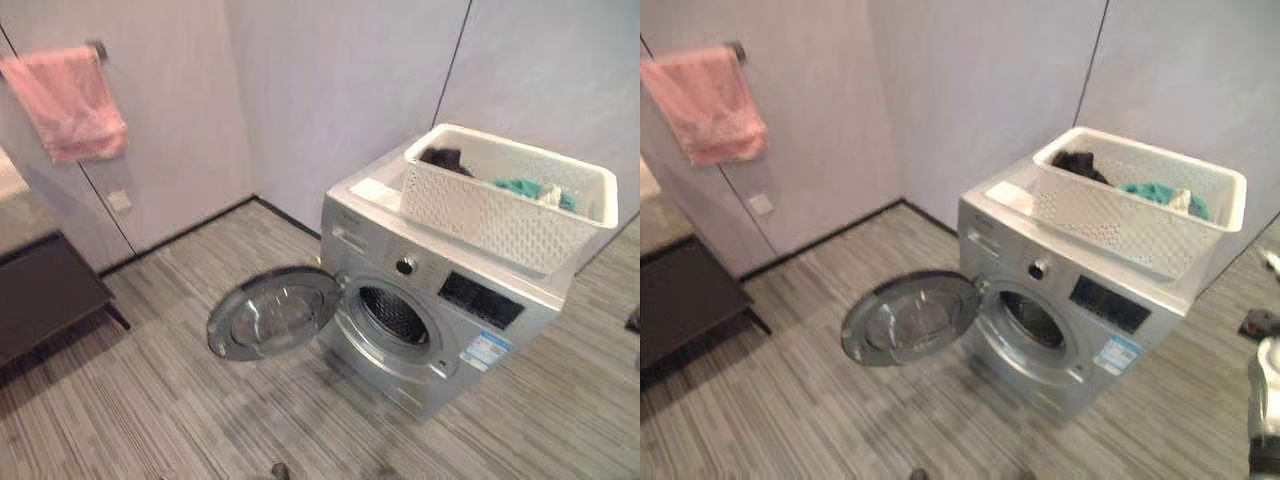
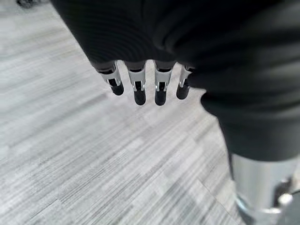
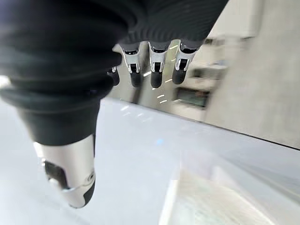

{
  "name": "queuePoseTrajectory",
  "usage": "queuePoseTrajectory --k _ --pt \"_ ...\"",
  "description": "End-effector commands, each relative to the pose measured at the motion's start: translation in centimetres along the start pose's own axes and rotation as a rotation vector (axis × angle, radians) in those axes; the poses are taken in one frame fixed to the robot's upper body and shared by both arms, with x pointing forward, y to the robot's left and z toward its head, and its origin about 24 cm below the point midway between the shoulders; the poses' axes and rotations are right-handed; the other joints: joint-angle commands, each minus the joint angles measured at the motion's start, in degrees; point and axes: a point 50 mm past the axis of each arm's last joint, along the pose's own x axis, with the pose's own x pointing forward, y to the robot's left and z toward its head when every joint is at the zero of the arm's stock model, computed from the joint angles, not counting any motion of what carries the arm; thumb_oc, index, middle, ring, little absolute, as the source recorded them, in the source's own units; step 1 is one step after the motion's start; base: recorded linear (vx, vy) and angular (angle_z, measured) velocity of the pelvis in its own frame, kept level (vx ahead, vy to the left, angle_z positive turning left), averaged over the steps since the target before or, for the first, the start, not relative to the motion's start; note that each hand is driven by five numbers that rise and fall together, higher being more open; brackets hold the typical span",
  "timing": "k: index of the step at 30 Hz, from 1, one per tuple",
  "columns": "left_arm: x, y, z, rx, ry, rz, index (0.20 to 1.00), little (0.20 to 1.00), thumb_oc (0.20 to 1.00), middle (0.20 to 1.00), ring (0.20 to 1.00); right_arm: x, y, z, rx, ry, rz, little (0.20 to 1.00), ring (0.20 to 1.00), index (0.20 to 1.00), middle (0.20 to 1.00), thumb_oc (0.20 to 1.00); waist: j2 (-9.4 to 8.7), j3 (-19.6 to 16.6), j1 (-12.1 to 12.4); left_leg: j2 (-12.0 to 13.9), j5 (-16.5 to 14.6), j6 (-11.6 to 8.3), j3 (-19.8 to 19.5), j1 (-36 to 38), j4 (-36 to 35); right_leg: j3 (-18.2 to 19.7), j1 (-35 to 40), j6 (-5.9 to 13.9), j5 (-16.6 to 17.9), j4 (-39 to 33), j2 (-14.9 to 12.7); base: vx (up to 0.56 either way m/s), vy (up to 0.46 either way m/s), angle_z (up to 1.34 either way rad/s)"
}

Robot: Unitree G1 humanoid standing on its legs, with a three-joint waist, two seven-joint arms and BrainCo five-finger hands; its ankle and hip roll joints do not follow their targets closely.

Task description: Grab the laundry basket,head to the washer,open it,put in the laundry and shut it.

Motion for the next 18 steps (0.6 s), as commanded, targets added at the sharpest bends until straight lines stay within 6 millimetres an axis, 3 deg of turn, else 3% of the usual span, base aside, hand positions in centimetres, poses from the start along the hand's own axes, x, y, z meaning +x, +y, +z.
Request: queuePoseTrajectory --k 1,2,6,7,13,18 --pt "0.1 1.2 1.3 0.036 -0.063 0.021 1.0 1.0 1.0 1.0 1.0 2.9 0.6 3.9 -0.042 -0.12 -0.012 1.0 1.0 1.0 1.0 1.0 -1.67 0.64 2.47 0.2 -2.3 -0.45 -2.61 10.64 -12.42 1.67 -9.94 -0.79 12.14 -3.54 -1.84 0.09 -0.126 -0.18" --pt "0.1 1.1 1.3 0.033 -0.062 0.02 1.0 1.0 1.0 1.0 1.0 3.0 0.7 4.0 -0.042 -0.122 -0.01 1.0 1.0 1.0 1.0 1.0 -1.6 0.68 2.33 0.2 -2.33 -0.44 -2.59 10.66 -12.39 1.67 -9.86 -0.78 12.2 -3.66 -1.85 0.07 -0.096 -0.26" --pt "-0.1 -0.8 0.3 0.039 -0.061 -0.056 1.0 1.0 1.0 1.0 1.0 4.7 2.7 5.9 -0.093 -0.142 0.116 1.0 1.0 1.0 1.0 1.0 -4.65 -0.31 3.76 0.15 -2.71 -1.46 -4.47 12.49 -13.17 4.42 -8.19 -0.48 10.86 -4.68 -0.15 0.13 -0.168 0.19" --pt "-0.2 -1.7 -0.1 0.056 -0.055 -0.091 1.0 1.0 1.0 1.0 1.0 5.3 3.6 6.8 -0.114 -0.149 0.169 1.0 1.0 1.0 1.0 1.0 -5.48 -1.41 4.37 1.44 -2.25 -2.43 -5.92 13.03 -14.08 4.87 -7.61 -0.45 9.86 -4.26 1.11 0.18 -0.289 0.38" --pt "-0.4 -3.5 -0.7 0.058 -0.048 -0.147 1.0 1.0 1.0 1.0 1.0 7.2 5.8 9.8 -0.269 -0.184 0.261 1.0 1.0 1.0 1.0 1.0 -4.72 -3.87 4.4 7.89 0.73 -5.41 -8.7 14.32 -18.15 -0.37 -5.79 -2.73 5.44 -3.88 5.24 0.11 -0.216 0.44" --pt "-0.7 -4.9 -0.9 0.069 -0.053 -0.194 1.0 1.0 1.0 1.0 1.0 8.7 6.8 12.1 -0.377 -0.193 0.288 1.0 1.0 1.0 1.0 1.0 -3.62 -4.61 4.42 10.36 2.82 -6.68 -9.38 13.56 -19.87 -2.11 -4.93 -4.02 4.01 -4.91 7.02 0.07 -0.145 0.19"
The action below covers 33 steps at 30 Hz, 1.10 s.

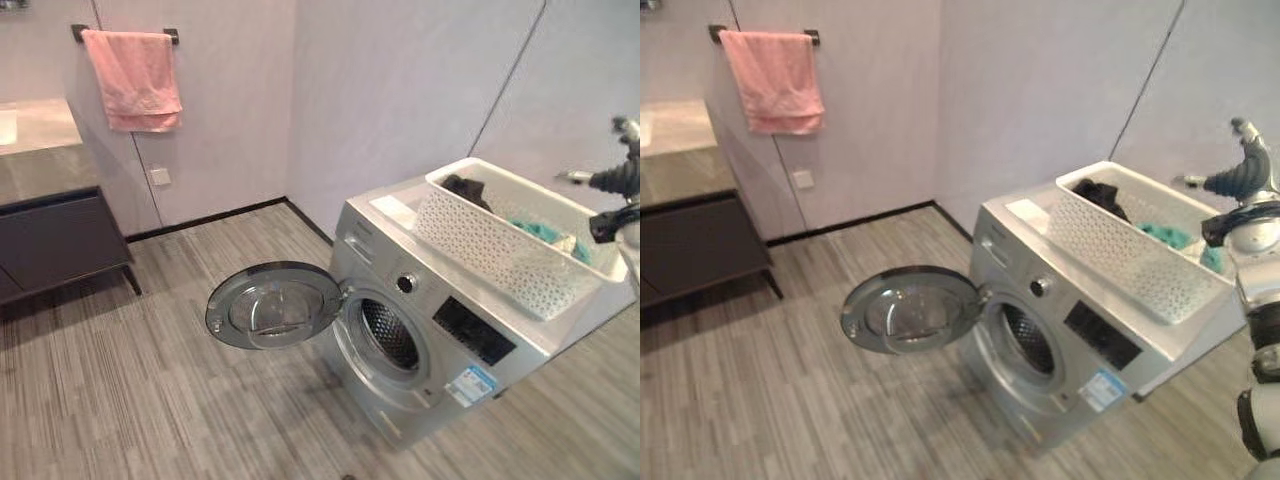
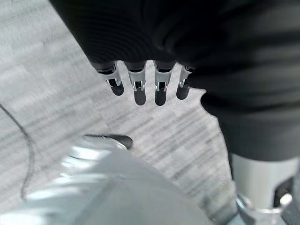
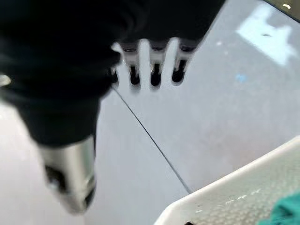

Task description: Grab the laundry basket,head to the washer,open it,put in the laundry and shut it.

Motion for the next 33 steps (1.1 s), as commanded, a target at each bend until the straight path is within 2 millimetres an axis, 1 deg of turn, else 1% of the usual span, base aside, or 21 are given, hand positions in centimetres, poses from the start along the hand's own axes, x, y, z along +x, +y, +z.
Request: queuePoseTrajectory --k 1,3,5,6,8,9,10,11,14,15,16,17,18,19,20,22,25,26,27,32,33 --pt "0.0 0.3 0.7 0.005 -0.039 -0.007 1.0 1.0 1.0 1.0 1.0 1.9 -4.3 3.2 -0.085 -0.041 -0.084 1.0 1.0 1.0 1.0 1.0 1.67 -1.5 2.02 2.59 -1.57 1.34 -0.63 7.28 -7.47 1.28 -6.04 1.78 -4.32 5.22 -1.99 0.03 -0.077 0.07" --pt "0.0 0.3 0.6 0.002 -0.038 -0.005 1.0 1.0 1.0 1.0 1.0 2.5 -4.6 3.4 -0.148 -0.002 -0.073 1.0 1.0 1.0 1.0 1.0 1.88 -1.61 2.05 3.4 -0.74 0.77 -0.81 6.93 -8.36 0.68 -5.86 1.48 -4.66 4.87 -1.6 0.05 -0.096 0.11" --pt "0.0 0.4 0.4 0.009 -0.034 -0.006 1.0 1.0 1.0 1.0 1.0 2.8 -4.3 3.3 -0.208 0.038 -0.035 1.0 1.0 1.0 1.0 1.0 1.87 -1.58 2.13 3.81 -0.2 0.34 -1.1 6.47 -8.72 0.44 -5.84 1.09 -4.99 4.85 -1.29 0.06 -0.094 0.18" --pt "0.0 0.6 0.3 0.017 -0.031 -0.007 1.0 1.0 1.0 1.0 1.0 3.0 -4.2 2.7 -0.297 0.098 0.003 1.0 1.0 1.0 1.0 1.0 2.01 -1.5 2.36 4.18 0.23 -0.02 -1.33 5.99 -8.88 -0.07 -5.92 0.8 -5.22 4.94 -1.11 0.06 -0.094 0.18" --pt "0.0 0.7 0.2 0.024 -0.029 -0.01 1.0 1.0 1.0 1.0 1.0 3.0 -4.3 2.0 -0.359 0.149 0.034 1.0 1.0 1.0 1.0 1.0 2.22 -1.45 2.73 4.49 0.54 -0.23 -1.39 5.83 -9.2 -0.5 -5.8 0.64 -5.31 4.68 -1.0 0.05 -0.061 0.1" --pt "0.0 0.7 0.2 0.023 -0.029 -0.011 1.0 1.0 1.0 1.0 1.0 3.0 -4.3 2.1 -0.36 0.148 0.033 1.0 1.0 1.0 1.0 1.0 2.28 -1.44 2.7 4.51 0.55 -0.24 -1.39 5.85 -9.22 -0.51 -5.79 0.63 -5.31 4.68 -0.98 0.05 -0.067 0.04" --pt "-0.1 0.8 0.0 0.034 -0.026 -0.013 1.0 1.0 1.0 1.0 1.0 2.8 -4.4 1.0 -0.419 0.204 0.06 1.0 1.0 1.0 1.0 1.0 2.52 -1.28 3.3 4.74 0.82 -0.53 -1.55 5.51 -9.32 -0.98 -5.66 0.53 -5.48 4.4 -0.93 0.03 -0.046 0.06" --pt "-0.1 0.8 0.0 0.034 -0.026 -0.013 1.0 1.0 1.0 1.0 1.0 2.8 -4.4 1.0 -0.419 0.204 0.06 1.0 1.0 1.0 1.0 1.0 2.52 -1.28 3.3 4.74 0.82 -0.53 -1.55 5.51 -9.32 -0.98 -5.66 0.53 -5.48 4.4 -0.93 0.04 -0.075 0.12" --pt "-0.1 1.4 -0.1 0.041 -0.021 -0.005 1.0 1.0 1.0 1.0 1.0 2.6 -5.1 -0.1 -0.473 0.269 0.076 1.0 1.0 1.0 1.0 1.0 2.92 -0.78 4.01 5.07 1.26 -0.89 -1.99 4.51 -9.14 -1.69 -6.06 0.31 -5.86 4.36 -0.82 0.03 -0.074 0.08" --pt "-0.2 1.8 -0.2 0.043 -0.017 -0.002 1.0 1.0 1.0 1.0 1.0 2.3 -5.7 -0.8 -0.49 0.306 0.08 1.0 1.0 1.0 1.0 1.0 3.16 -0.47 4.3 5.31 1.67 -1.13 -2.37 3.86 -9.24 -2.05 -6.35 0.23 -6.04 4.25 -0.79 0.03 -0.068 0.05" --pt "-0.2 1.7 -0.2 0.043 -0.017 -0.002 1.0 1.0 1.0 1.0 1.0 2.3 -5.7 -0.8 -0.49 0.306 0.08 1.0 1.0 1.0 1.0 1.0 3.17 -0.48 4.28 5.32 1.67 -1.13 -2.39 3.83 -9.23 -2.07 -6.36 0.23 -6.04 4.25 -0.79 0.03 -0.076 0.04" --pt "-0.2 1.8 -0.2 0.043 -0.014 -0.004 1.0 1.0 1.0 1.0 1.0 2.1 -6.0 -1.4 -0.494 0.323 0.086 1.0 1.0 1.0 1.0 1.0 3.35 -0.38 4.47 5.39 1.98 -1.27 -2.53 3.46 -9.29 -2.26 -6.45 0.19 -6.13 4.15 -0.77 0.03 -0.08 0.03" --pt "-0.2 2.1 0.0 0.041 -0.02 -0.002 1.0 1.0 1.0 1.0 1.0 1.8 -6.7 -2.2 -0.509 0.356 0.09 1.0 1.0 1.0 1.0 1.0 3.8 0.0 4.61 5.6 2.75 -1.57 -2.98 2.57 -9.45 -2.8 -6.87 0.01 -6.46 4.22 -0.71 0.03 -0.081 0.01" --pt "-0.2 2.1 0.0 0.041 -0.02 -0.002 1.0 1.0 1.0 1.0 1.0 1.8 -6.7 -2.2 -0.509 0.356 0.09 1.0 1.0 1.0 1.0 1.0 3.81 -0.02 4.58 5.61 2.76 -1.57 -3.01 2.52 -9.45 -2.83 -6.9 0.01 -6.47 4.23 -0.71 0.01 -0.085 0.09" --pt "-0.1 2.3 0.2 0.037 -0.022 -0.001 1.0 1.0 1.0 1.0 1.0 1.6 -7.4 -2.6 -0.517 0.372 0.091 1.0 1.0 1.0 1.0 1.0 4.21 0.47 4.52 5.73 3.5 -1.8 -3.35 1.8 -9.75 -3.23 -7.5 -0.18 -6.73 4.53 -0.63 0.0 -0.034 0.12" --pt "-0.1 2.3 0.3 0.034 -0.023 -0.001 1.0 1.0 1.0 1.0 1.0 1.5 -7.6 -2.8 -0.522 0.381 0.096 1.0 1.0 1.0 1.0 1.0 4.41 0.63 4.45 5.85 3.92 -1.93 -3.44 1.52 -9.97 -3.35 -7.81 -0.3 -6.77 4.63 -0.59 0.01 -0.045 0.19" --pt "-0.2 2.4 0.2 0.025 -0.022 -0.005 1.0 1.0 1.0 1.0 1.0 1.0 -8.5 -3.6 -0.551 0.418 0.103 1.0 1.0 1.0 1.0 1.0 5.2 1.28 4.49 6.19 5.01 -2.18 -3.36 0.82 -10.19 -3.53 -8.63 -0.54 -7.03 4.91 -0.25 0.03 -0.066 0.1" --pt "-0.2 2.4 0.2 0.025 -0.022 -0.005 1.0 1.0 1.0 1.0 1.0 1.0 -8.5 -3.6 -0.551 0.418 0.103 1.0 1.0 1.0 1.0 1.0 5.2 1.27 4.49 6.19 5.01 -2.18 -3.36 0.81 -10.19 -3.53 -8.63 -0.54 -7.03 4.91 -0.25 0.02 -0.076 0.07" --pt "-0.1 2.5 0.3 0.015 -0.023 -0.004 1.0 1.0 1.0 1.0 1.0 0.8 -8.6 -4.2 -0.55 0.435 0.109 1.0 1.0 1.0 1.0 1.0 5.48 1.64 4.51 6.36 5.56 -2.3 -3.27 0.53 -10.17 -3.64 -8.95 -0.61 -7.16 4.92 -0.13 0.02 -0.056 0.0" --pt "-0.1 2.3 0.7 0.017 -0.03 -0.015 1.0 1.0 1.0 1.0 1.0 0.5 -8.5 -4.8 -0.526 0.454 0.137 1.0 1.0 1.0 1.0 1.0 6.03 1.83 4.5 6.87 7.72 -2.67 -3.02 0.31 -9.84 -4.32 -8.61 -1.15 -7.81 4.72 0.29 0.03 -0.043 0.0" --pt "-0.1 2.3 0.7 0.017 -0.03 -0.015 1.0 1.0 1.0 1.0 1.0 0.5 -8.5 -4.8 -0.526 0.454 0.137 1.0 1.0 1.0 1.0 1.0 6.03 1.83 4.49 6.88 7.73 -2.67 -3.03 0.32 -9.86 -4.34 -8.59 -1.15 -7.82 4.72 0.29 0.05 -0.044 0.01"
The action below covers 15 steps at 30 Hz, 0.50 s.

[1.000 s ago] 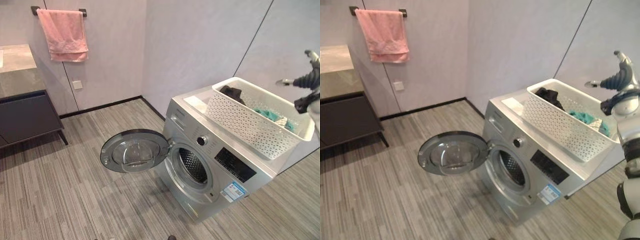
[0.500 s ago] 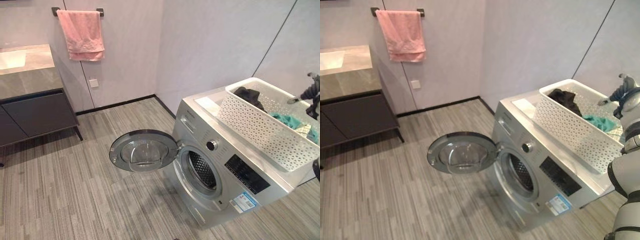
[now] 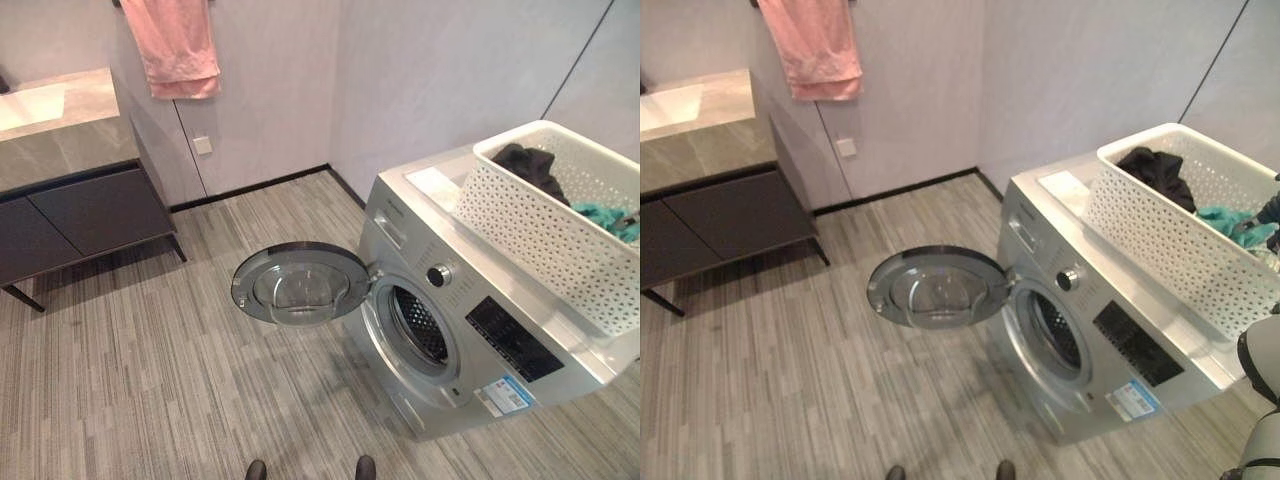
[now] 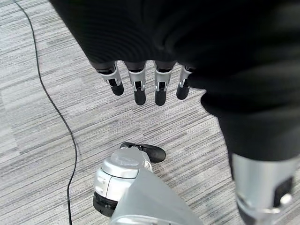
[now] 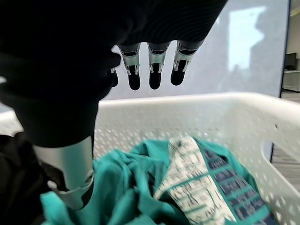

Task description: Grab the laundry basket,head to the washer,open it,put in the laundry and shut it.

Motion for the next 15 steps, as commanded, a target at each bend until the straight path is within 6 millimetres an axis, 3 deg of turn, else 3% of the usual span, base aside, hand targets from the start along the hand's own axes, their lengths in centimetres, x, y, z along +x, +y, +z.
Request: queuePoseTrajectory --k 1,15 --pt "0.2 0.7 3.3 0.047 -0.08 0.008 1.0 1.0 1.0 1.0 1.0 -0.8 -4.4 -1.3 0.004 0.045 -0.098 1.0 1.0 1.0 1.0 1.0 -3.09 3.0 1.13 1.22 0.0 1.5 1.42 4.18 2.6 1.72 -1.62 2.61 -7.88 4.35 -4.92 0.04 -0.032 0.04" --pt "0.2 0.4 2.9 0.045 -0.067 -0.03 1.0 1.0 1.0 1.0 1.0 -1.0 -2.3 -5.8 -0.02 0.188 0.016 1.0 1.0 1.0 1.0 1.0 -1.48 3.02 2.27 2.62 4.55 -0.1 -0.48 4.02 1.38 -2.11 0.7 1.93 -9.36 2.95 -3.79 0.05 -0.043 0.12"
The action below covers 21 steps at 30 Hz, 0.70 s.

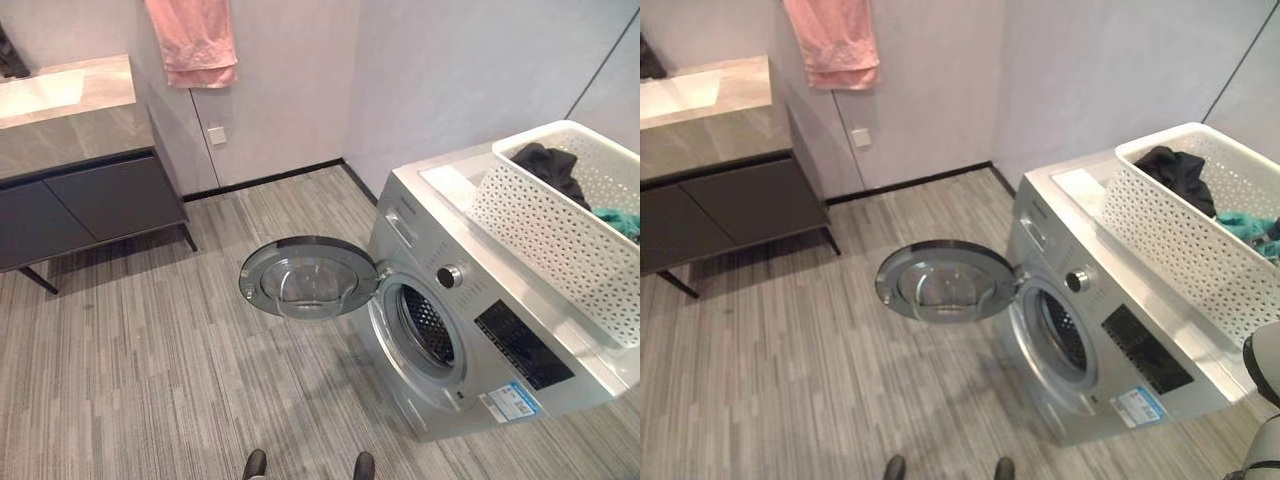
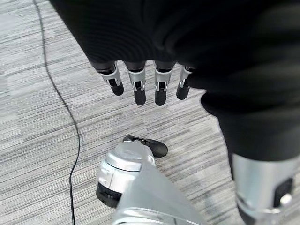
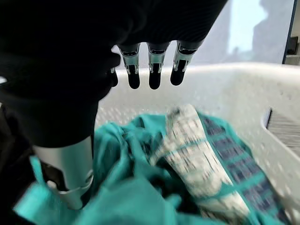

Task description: Grab the laundry basket,head to the washer,open it,put in the laundry and shut it.

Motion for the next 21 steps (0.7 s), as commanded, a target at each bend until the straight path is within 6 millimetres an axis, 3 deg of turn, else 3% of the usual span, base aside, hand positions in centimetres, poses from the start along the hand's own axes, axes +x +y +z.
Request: queuePoseTrajectory --k 1,14,16,21 --pt "0.2 0.7 2.4 0.045 -0.044 0.003 1.0 1.0 1.0 1.0 1.0 -1.0 -3.5 -2.9 -0.008 0.09 -0.078 1.0 1.0 1.0 1.0 1.0 -2.07 1.29 1.65 1.28 4.6 0.34 2.88 4.79 1.57 1.4 -1.06 2.59 -8.16 3.44 -4.93 0.02 -0.016 0.06" --pt "0.0 1.4 1.8 -0.032 -0.041 0.013 1.0 1.0 1.0 1.0 1.0 -1.0 -2.2 -5.7 0.006 0.183 0.007 1.0 1.0 1.0 1.0 1.0 -1.07 1.7 2.96 1.8 9.23 -0.78 1.98 4.36 1.25 0.05 -1.31 1.96 -9.03 3.84 -4.18 0.03 -0.036 0.03" --pt "0.0 1.2 1.9 -0.037 -0.048 -0.002 1.0 1.0 1.0 1.0 1.0 -1.0 -0.6 -7.2 -0.014 0.231 0.08 1.0 1.0 1.0 1.0 1.0 -0.48 1.55 3.69 1.94 11.63 -1.12 1.0 4.16 1.19 -0.63 -1.26 1.79 -9.5 4.03 -3.87 0.07 -0.075 0.17" --pt "-0.1 1.4 1.8 -0.07 -0.058 -0.008 1.0 1.0 1.0 1.0 1.0 -1.3 -0.6 -8.4 -0.038 0.268 0.117 1.0 1.0 1.0 1.0 1.0 -0.18 1.56 4.06 2.12 13.96 -1.34 0.32 3.71 1.11 -1.14 -1.85 1.55 -9.99 4.77 -3.65 0.03 -0.036 0.14"
